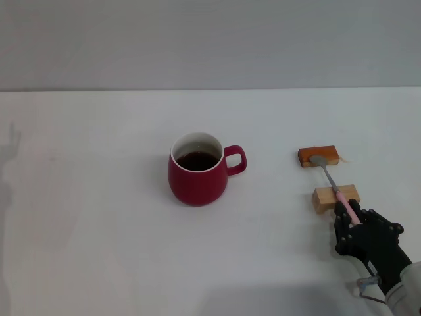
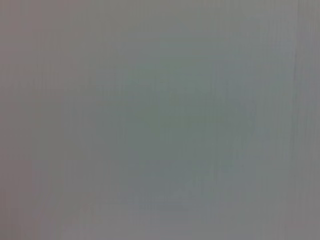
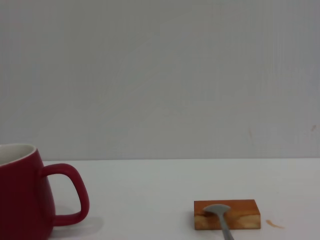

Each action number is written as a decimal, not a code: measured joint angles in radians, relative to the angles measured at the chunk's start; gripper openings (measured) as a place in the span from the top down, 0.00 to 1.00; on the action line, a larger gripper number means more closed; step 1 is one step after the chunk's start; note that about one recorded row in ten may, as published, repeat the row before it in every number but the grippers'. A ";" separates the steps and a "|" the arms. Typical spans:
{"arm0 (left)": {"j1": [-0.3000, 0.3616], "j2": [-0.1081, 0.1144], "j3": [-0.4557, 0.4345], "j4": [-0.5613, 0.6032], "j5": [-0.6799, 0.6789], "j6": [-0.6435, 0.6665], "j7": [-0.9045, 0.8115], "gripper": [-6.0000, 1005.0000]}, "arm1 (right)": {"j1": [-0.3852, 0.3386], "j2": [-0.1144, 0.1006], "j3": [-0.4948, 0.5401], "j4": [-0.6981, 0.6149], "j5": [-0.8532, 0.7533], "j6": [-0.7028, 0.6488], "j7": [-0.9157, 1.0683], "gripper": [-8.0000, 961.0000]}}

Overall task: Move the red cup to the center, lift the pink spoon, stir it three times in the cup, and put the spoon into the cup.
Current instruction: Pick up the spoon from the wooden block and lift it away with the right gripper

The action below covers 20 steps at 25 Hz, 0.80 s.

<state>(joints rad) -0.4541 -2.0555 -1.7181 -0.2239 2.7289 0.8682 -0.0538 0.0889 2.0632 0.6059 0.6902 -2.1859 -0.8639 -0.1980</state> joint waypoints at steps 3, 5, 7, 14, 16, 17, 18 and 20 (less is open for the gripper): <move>0.000 0.000 0.000 -0.001 0.000 0.000 0.000 0.17 | 0.000 0.000 0.000 0.000 0.000 -0.001 0.000 0.79; 0.000 0.000 0.000 -0.002 0.000 0.000 -0.001 0.17 | 0.000 0.000 0.000 0.000 0.000 -0.001 0.000 0.80; 0.000 0.000 0.000 -0.002 0.000 0.000 -0.001 0.17 | 0.000 0.001 0.000 -0.001 0.000 -0.002 0.000 0.80; 0.000 0.000 0.000 -0.005 0.000 0.000 -0.001 0.17 | 0.000 0.002 0.000 -0.002 0.000 -0.004 0.000 0.82; 0.000 0.000 0.000 -0.005 0.000 0.000 -0.001 0.17 | 0.000 0.002 0.000 -0.002 0.000 -0.004 0.000 0.82; 0.000 0.000 0.000 -0.005 0.000 0.000 -0.001 0.17 | 0.000 0.002 0.000 -0.002 0.000 -0.003 0.000 0.82; 0.000 0.000 0.000 -0.005 0.000 0.000 -0.001 0.17 | 0.000 0.002 0.000 -0.003 0.000 -0.003 0.000 0.82; -0.001 0.000 0.000 -0.005 0.000 0.000 -0.001 0.17 | 0.001 0.002 0.000 -0.005 0.000 -0.003 0.000 0.82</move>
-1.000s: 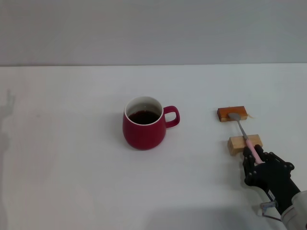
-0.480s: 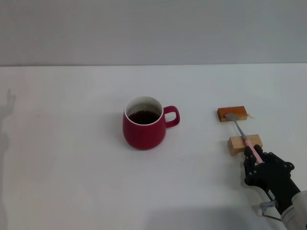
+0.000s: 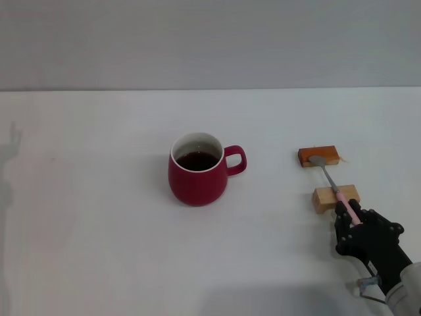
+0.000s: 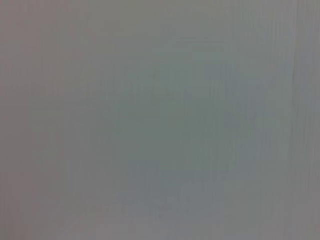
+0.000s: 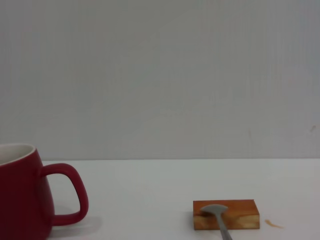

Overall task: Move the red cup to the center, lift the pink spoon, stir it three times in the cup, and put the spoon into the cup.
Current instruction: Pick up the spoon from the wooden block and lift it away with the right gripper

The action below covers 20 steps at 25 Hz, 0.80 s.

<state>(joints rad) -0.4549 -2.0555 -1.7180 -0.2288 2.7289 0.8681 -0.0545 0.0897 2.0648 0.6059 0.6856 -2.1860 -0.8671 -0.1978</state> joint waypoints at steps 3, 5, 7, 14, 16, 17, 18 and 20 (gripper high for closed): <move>0.000 0.000 0.000 0.000 0.000 0.000 0.000 0.17 | 0.001 0.002 0.000 -0.003 0.000 -0.001 0.000 0.82; -0.001 0.000 0.000 0.000 0.000 0.000 0.000 0.17 | 0.001 0.003 0.000 -0.005 0.000 -0.001 0.000 0.82; 0.000 0.000 0.000 0.000 0.000 0.000 0.000 0.17 | 0.002 0.003 0.000 -0.006 0.000 -0.001 0.000 0.82; 0.000 0.000 0.000 0.001 0.000 0.000 -0.002 0.17 | 0.003 0.003 0.000 -0.008 0.000 -0.003 -0.005 0.82; 0.001 0.000 0.000 0.003 0.000 0.000 -0.002 0.17 | 0.002 0.003 0.000 -0.008 0.000 -0.003 -0.007 0.82; 0.001 0.000 0.000 0.004 0.000 0.000 -0.002 0.17 | 0.002 0.003 0.000 -0.008 0.000 -0.003 -0.007 0.82; 0.001 0.000 0.000 0.004 0.000 0.000 -0.002 0.17 | 0.002 0.004 0.000 -0.007 0.000 -0.003 -0.007 0.82; 0.000 0.000 0.000 0.006 0.000 0.000 -0.003 0.17 | 0.001 0.004 0.000 -0.004 0.000 -0.004 -0.008 0.82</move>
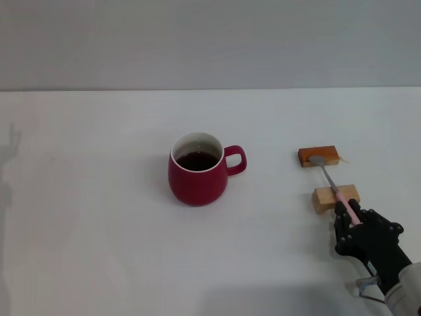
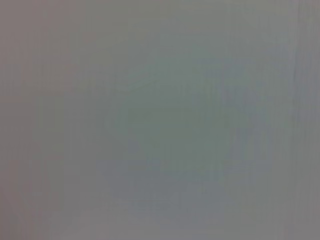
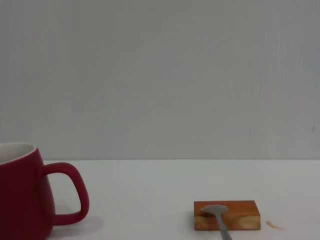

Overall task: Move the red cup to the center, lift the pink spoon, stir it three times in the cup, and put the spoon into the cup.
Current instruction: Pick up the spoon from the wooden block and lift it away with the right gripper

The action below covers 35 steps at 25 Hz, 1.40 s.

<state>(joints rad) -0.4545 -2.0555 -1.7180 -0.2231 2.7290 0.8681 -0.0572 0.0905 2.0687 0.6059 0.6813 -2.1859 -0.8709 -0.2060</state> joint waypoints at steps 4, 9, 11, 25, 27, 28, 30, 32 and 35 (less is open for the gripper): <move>-0.001 0.000 0.000 0.002 0.000 0.000 -0.001 0.17 | 0.000 -0.001 0.009 0.004 -0.002 -0.002 -0.015 0.82; -0.002 0.000 -0.001 0.002 0.000 0.000 -0.001 0.17 | -0.006 0.000 0.025 0.024 -0.001 -0.002 -0.078 0.82; -0.002 0.001 -0.002 0.002 0.000 0.000 -0.002 0.17 | -0.006 -0.002 0.033 0.031 -0.003 -0.002 -0.086 0.82; -0.002 0.002 -0.002 0.002 0.000 0.000 -0.003 0.17 | -0.018 -0.008 0.086 0.107 -0.002 0.007 -0.254 0.82; -0.002 0.002 -0.002 0.002 -0.002 -0.002 -0.003 0.17 | -0.022 -0.006 0.098 0.119 -0.002 0.008 -0.282 0.82; -0.001 0.002 -0.003 0.002 -0.002 -0.002 -0.004 0.17 | -0.024 -0.005 0.103 0.125 -0.003 0.008 -0.291 0.82; -0.001 0.002 -0.003 0.002 -0.002 -0.002 -0.004 0.17 | -0.025 -0.006 0.107 0.134 -0.005 0.008 -0.298 0.82; 0.000 0.002 -0.003 0.002 -0.002 -0.002 -0.004 0.17 | -0.025 -0.007 0.112 0.142 -0.005 0.008 -0.316 0.82; 0.000 0.002 -0.003 0.002 -0.002 -0.003 -0.004 0.17 | -0.026 -0.004 0.125 0.153 -0.005 0.007 -0.347 0.82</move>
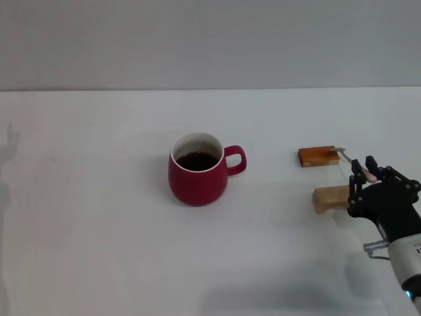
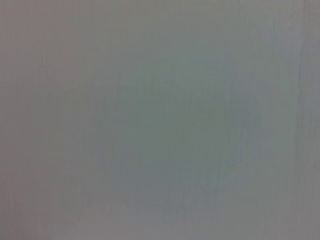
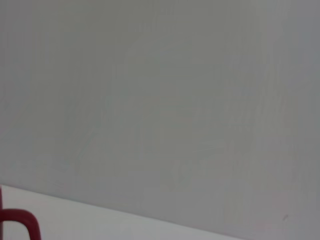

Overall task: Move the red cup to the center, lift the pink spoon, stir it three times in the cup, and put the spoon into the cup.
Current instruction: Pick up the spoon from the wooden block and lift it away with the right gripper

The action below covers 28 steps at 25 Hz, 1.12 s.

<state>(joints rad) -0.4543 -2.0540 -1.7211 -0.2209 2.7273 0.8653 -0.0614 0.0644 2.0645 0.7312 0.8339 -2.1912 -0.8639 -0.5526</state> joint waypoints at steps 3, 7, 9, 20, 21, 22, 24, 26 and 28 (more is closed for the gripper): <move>0.000 0.000 -0.004 0.000 0.000 0.000 0.000 0.17 | 0.000 0.002 0.004 0.010 -0.001 -0.003 -0.010 0.82; 0.000 0.000 -0.010 0.000 0.000 -0.001 0.000 0.17 | 0.000 0.002 0.010 0.021 -0.001 -0.005 -0.022 0.82; 0.000 0.000 -0.011 0.000 0.000 -0.002 0.000 0.17 | 0.000 0.002 0.015 0.025 -0.001 -0.005 -0.024 0.82; 0.002 0.000 -0.011 0.000 0.000 -0.003 0.000 0.17 | -0.005 0.003 0.049 0.067 -0.003 -0.008 -0.075 0.83; 0.002 0.000 -0.011 0.000 0.000 -0.004 0.000 0.17 | -0.007 0.003 0.053 0.071 -0.003 -0.008 -0.084 0.83; 0.002 0.000 -0.011 0.000 0.000 -0.004 0.000 0.17 | -0.009 0.003 0.055 0.075 -0.004 -0.008 -0.092 0.84; 0.002 0.000 -0.011 0.001 0.000 -0.005 0.000 0.17 | -0.011 0.004 0.059 0.082 -0.004 -0.009 -0.108 0.85; 0.002 0.000 -0.011 0.001 0.000 -0.005 -0.001 0.17 | -0.011 0.005 0.063 0.086 -0.003 -0.010 -0.112 0.86; 0.004 0.000 -0.011 0.002 0.000 -0.005 -0.001 0.17 | -0.011 0.005 0.068 0.088 -0.004 -0.010 -0.113 0.86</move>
<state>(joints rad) -0.4504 -2.0539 -1.7318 -0.2191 2.7275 0.8604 -0.0621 0.0533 2.0693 0.7990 0.9221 -2.1956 -0.8743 -0.6654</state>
